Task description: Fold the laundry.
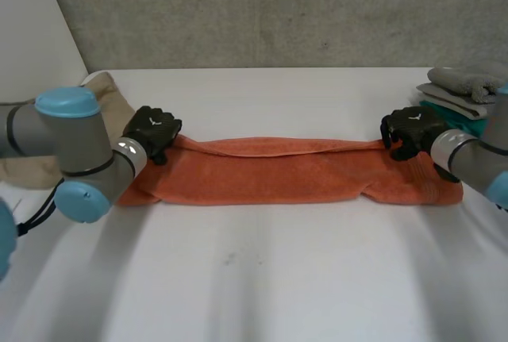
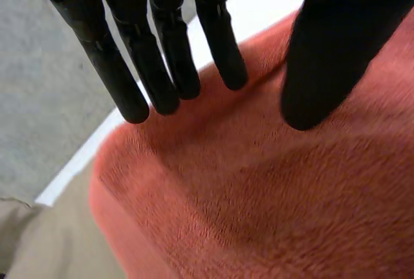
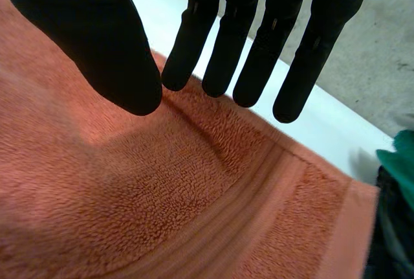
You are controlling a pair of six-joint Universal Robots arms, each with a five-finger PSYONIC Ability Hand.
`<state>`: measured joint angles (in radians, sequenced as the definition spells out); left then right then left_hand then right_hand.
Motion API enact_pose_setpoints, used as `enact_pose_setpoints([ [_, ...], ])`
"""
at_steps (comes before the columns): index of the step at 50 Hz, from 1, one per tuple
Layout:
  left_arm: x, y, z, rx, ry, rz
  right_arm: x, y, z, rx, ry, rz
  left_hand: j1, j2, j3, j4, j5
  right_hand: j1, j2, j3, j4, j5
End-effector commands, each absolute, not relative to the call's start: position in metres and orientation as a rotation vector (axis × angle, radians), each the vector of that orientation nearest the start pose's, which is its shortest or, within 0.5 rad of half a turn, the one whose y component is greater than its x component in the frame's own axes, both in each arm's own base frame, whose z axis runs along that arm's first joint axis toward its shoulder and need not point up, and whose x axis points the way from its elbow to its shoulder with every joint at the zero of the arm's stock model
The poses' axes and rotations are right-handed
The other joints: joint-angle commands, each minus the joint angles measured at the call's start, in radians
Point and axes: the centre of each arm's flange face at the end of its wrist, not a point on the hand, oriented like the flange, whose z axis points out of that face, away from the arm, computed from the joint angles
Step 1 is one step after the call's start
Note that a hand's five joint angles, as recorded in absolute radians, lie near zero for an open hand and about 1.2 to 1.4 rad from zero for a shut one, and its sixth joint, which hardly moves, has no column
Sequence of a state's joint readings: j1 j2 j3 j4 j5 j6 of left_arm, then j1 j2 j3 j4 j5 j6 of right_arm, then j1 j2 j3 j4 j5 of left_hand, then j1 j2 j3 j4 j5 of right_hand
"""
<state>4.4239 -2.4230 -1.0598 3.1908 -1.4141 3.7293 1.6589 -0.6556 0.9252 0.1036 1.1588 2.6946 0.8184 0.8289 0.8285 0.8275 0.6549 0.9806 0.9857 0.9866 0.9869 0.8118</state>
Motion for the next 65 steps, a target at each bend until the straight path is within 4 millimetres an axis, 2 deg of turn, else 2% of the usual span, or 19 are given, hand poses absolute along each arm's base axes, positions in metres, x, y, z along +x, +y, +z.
enact_pose_setpoints([
  [1, -0.266, -0.416, 0.122, 1.147, 2.16, -1.851, 0.215, -0.445, 0.12, -0.979, 2.253, -1.77, -0.4, -0.411, -0.41, -0.409, -0.411, -0.635, -0.641, -0.641, -0.642, -0.641],
  [3, -0.268, -0.423, 0.127, 1.132, 2.124, -1.888, 0.216, -0.45, 0.119, -0.975, 2.253, -1.8, -0.545, -0.556, -0.556, -0.555, -0.557, -0.806, -0.811, -0.812, -0.812, -0.812],
  [5, -0.269, -0.434, 0.134, 1.088, 2.062, -1.946, 0.217, -0.458, 0.121, -0.957, 2.255, -1.873, -0.634, -0.644, -0.644, -0.643, -0.645, -0.806, -0.811, -0.812, -0.812, -0.812],
  [8, -0.269, -0.44, 0.139, 1.039, 2.023, -1.971, 0.216, -0.466, 0.129, -0.92, 2.242, -1.988, -0.64, -0.651, -0.65, -0.649, -0.651, -0.806, -0.811, -0.812, -0.812, -0.812],
  [11, -0.269, -0.437, 0.137, 1.007, 2.029, -1.947, 0.219, -0.459, 0.145, -0.903, 2.224, -2.021, -0.64, -0.651, -0.65, -0.649, -0.651, -0.806, -0.811, -0.812, -0.812, -0.812],
  [14, -0.271, -0.425, 0.141, 1.015, 2.053, -1.93, 0.218, -0.448, 0.159, -0.905, 2.221, -2.02, -0.625, -0.636, -0.636, -0.635, -0.637, -0.806, -0.811, -0.812, -0.812, -0.812],
  [16, -0.267, -0.413, 0.154, 1.014, 2.06, -1.922, 0.215, -0.434, 0.176, -0.914, 2.22, -2.028, -0.62, -0.63, -0.63, -0.629, -0.631, -0.806, -0.811, -0.812, -0.812, -0.812],
  [19, -0.264, -0.398, 0.159, 1.032, 2.086, -1.899, 0.21, -0.413, 0.195, -0.917, 2.225, -2.013, -0.617, -0.627, -0.627, -0.626, -0.628, -0.803, -0.808, -0.809, -0.809, -0.808],
  [25, -0.261, -0.354, 0.175, 1.081, 2.127, -1.87, 0.201, -0.376, 0.21, -0.925, 2.27, -1.957, -0.605, -0.615, -0.615, -0.614, -0.616, -0.432, -0.437, -0.438, -0.438, -0.438],
  [31, -0.257, -0.327, 0.189, 1.064, 2.154, -1.915, 0.166, -0.355, 0.184, -0.879, 2.476, -1.75, -0.602, -0.613, -0.612, -0.611, -0.613, -0.426, -0.431, -0.432, -0.432, -0.432],
  [34, -0.257, -0.317, 0.195, 1.036, 2.181, -1.973, 0.157, -0.348, 0.169, -0.93, 2.521, -1.694, -0.602, -0.612, -0.612, -0.611, -0.613, -0.426, -0.431, -0.432, -0.432, -0.432],
  [39, -0.258, -0.308, 0.201, 1.004, 2.212, -2.036, 0.159, -0.341, 0.154, -1.071, 2.483, -1.691, -0.593, -0.604, -0.603, -0.602, -0.604, -0.429, -0.434, -0.435, -0.435, -0.435],
  [46, -0.263, -0.301, 0.198, 1.028, 2.226, -2.033, 0.152, -0.352, 0.127, -1.144, 2.484, -1.74, -0.593, -0.604, -0.603, -0.602, -0.604, -0.403, -0.408, -0.409, -0.409, -0.408],
  [48, -0.263, -0.3, 0.196, 1.03, 2.231, -2.03, 0.151, -0.354, 0.123, -1.146, 2.484, -1.754, -0.593, -0.604, -0.603, -0.602, -0.604, -0.283, -0.288, -0.289, -0.289, -0.289],
  [49, -0.263, -0.3, 0.196, 1.028, 2.232, -2.028, 0.15, -0.358, 0.121, -1.147, 2.478, -1.782, -0.593, -0.604, -0.603, -0.602, -0.604, 0.192, 0.187, 0.186, 0.185, 0.186],
  [50, -0.263, -0.3, 0.196, 1.028, 2.232, -2.028, 0.149, -0.361, 0.122, -1.145, 2.473, -1.809, -0.593, -0.604, -0.603, -0.602, -0.604, 0.413, 0.408, 0.407, 0.407, 0.408],
  [56, -0.263, -0.3, 0.197, 1.028, 2.231, -2.029, 0.129, -0.378, 0.129, -1.101, 2.53, -2.01, -0.593, -0.604, -0.603, -0.602, -0.604, 0.416, 0.411, 0.41, 0.409, 0.41],
  [60, -0.262, -0.299, 0.206, 1.016, 2.207, -2.055, 0.11, -0.382, 0.13, -1.098, 2.607, -2.022, -0.593, -0.604, -0.603, -0.602, -0.604, 0.416, 0.411, 0.41, 0.409, 0.41],
  [65, -0.258, -0.294, 0.212, 1.006, 2.197, -2.066, 0.059, -0.391, 0.136, -1.253, 2.785, -2.028, -0.596, -0.607, -0.606, -0.605, -0.607, 0.416, 0.411, 0.41, 0.409, 0.41],
])
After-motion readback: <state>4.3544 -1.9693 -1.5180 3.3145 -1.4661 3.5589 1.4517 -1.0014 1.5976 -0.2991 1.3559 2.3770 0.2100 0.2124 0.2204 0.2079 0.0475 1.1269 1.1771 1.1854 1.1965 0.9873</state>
